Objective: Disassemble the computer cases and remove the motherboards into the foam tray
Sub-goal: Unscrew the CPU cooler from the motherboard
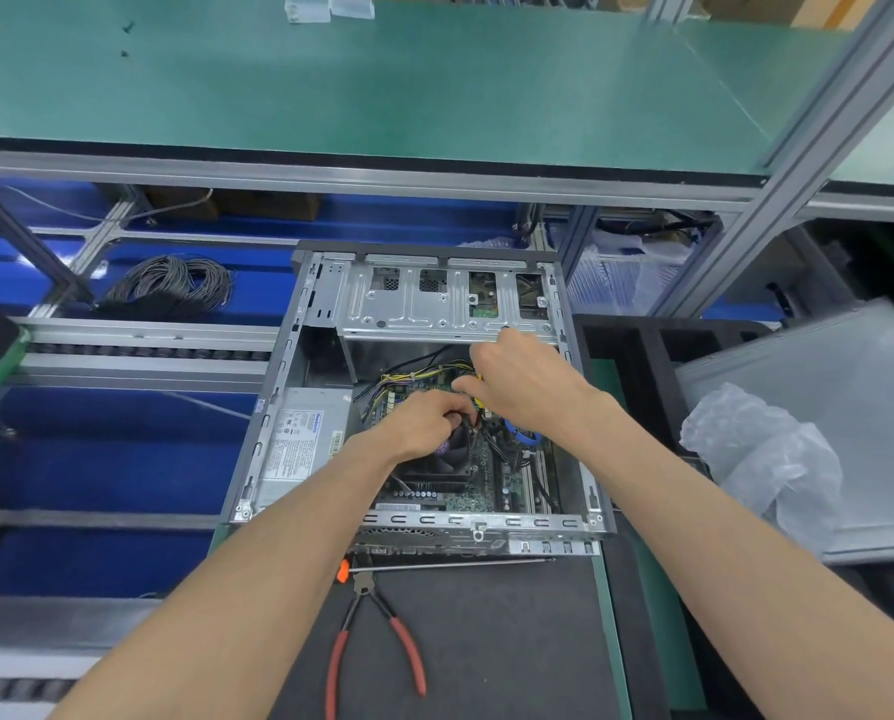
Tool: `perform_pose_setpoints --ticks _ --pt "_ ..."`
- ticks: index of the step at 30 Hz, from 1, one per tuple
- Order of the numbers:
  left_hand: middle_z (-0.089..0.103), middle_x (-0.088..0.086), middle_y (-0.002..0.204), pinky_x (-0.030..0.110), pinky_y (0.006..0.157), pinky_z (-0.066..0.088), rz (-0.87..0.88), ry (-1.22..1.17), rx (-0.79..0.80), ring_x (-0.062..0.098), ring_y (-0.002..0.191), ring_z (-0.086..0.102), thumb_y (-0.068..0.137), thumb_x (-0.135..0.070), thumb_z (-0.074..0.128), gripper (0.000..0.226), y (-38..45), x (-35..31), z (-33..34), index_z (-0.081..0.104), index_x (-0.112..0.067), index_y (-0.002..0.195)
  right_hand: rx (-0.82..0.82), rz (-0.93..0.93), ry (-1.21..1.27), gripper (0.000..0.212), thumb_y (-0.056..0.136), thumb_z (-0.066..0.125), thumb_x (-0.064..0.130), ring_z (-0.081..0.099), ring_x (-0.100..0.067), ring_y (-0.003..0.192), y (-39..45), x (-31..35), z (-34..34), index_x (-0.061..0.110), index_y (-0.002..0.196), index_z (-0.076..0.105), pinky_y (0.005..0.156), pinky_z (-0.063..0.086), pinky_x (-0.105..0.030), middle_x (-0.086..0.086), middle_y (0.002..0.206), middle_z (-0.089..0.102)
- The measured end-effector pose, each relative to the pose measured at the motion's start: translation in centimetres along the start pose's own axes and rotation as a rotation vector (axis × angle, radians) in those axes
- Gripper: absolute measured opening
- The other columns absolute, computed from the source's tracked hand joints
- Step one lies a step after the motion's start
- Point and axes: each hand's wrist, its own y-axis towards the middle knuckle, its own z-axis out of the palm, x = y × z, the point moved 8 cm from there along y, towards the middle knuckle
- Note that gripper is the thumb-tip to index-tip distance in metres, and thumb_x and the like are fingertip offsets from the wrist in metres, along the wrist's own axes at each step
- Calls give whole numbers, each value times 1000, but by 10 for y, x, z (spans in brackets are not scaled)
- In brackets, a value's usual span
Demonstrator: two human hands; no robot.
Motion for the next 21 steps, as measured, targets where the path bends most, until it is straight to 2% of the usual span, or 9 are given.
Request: perform_pose_setpoints --ticks 2,5,7,8,12,14,15,18,21 --pt "65 3 83 23 60 34 2 12 -22 20 79 53 100 -9 46 31 1 0 -1 58 -34 86 36 -20 -7 36 100 50 34 37 -26 59 2 4 0 9 76 44 50 26 -33 -3 68 31" --pt "53 -14 67 13 52 26 4 3 -58 7 67 47 98 -6 47 46 2 0 -4 47 -39 66 91 -71 13 20 96 54 27 51 -34 75 4 6 0 8 92 56 61 42 -39 -1 71 35" --pt "49 -17 62 14 50 29 8 -1 -72 3 63 45 97 -5 48 49 2 0 -5 43 -38 60 123 -109 45 4 91 54 18 55 -33 82 5 9 1 14 91 56 67 49 -42 -3 76 45" --pt "49 -16 62 14 50 28 11 3 -71 3 63 45 97 -5 48 48 2 0 -5 44 -38 62 140 -119 54 4 89 53 13 56 -32 83 5 10 0 17 88 54 69 50 -43 -5 80 51" --pt "55 -13 67 21 56 32 24 24 -52 2 65 47 97 -8 47 34 1 -1 -3 56 -37 82 177 -104 53 12 84 54 6 56 -30 82 6 8 2 17 88 53 64 48 -39 -5 82 51" --pt "55 -12 68 21 57 33 21 26 -50 7 66 48 98 -7 46 37 1 0 -2 53 -38 78 173 -81 28 5 87 54 10 52 -30 77 8 6 4 14 88 52 61 42 -36 -6 81 48" --pt "54 -12 67 22 56 32 18 25 -48 12 66 49 98 -7 46 41 2 1 -2 50 -40 73 159 -62 11 8 90 54 15 48 -30 73 8 5 4 13 84 48 60 39 -36 -6 78 44" --pt "56 -6 69 20 56 32 -4 7 -42 17 69 50 100 -8 45 48 2 3 -2 45 -44 68 127 -5 -16 36 98 53 28 38 -29 69 9 3 8 13 71 33 64 36 -37 -2 70 27" --pt "54 -6 68 24 56 32 -33 3 -25 13 65 47 98 -6 43 46 0 5 -1 44 -38 66 128 -31 -19 45 96 56 24 36 -28 65 9 11 9 16 64 25 62 36 -37 -3 67 26"
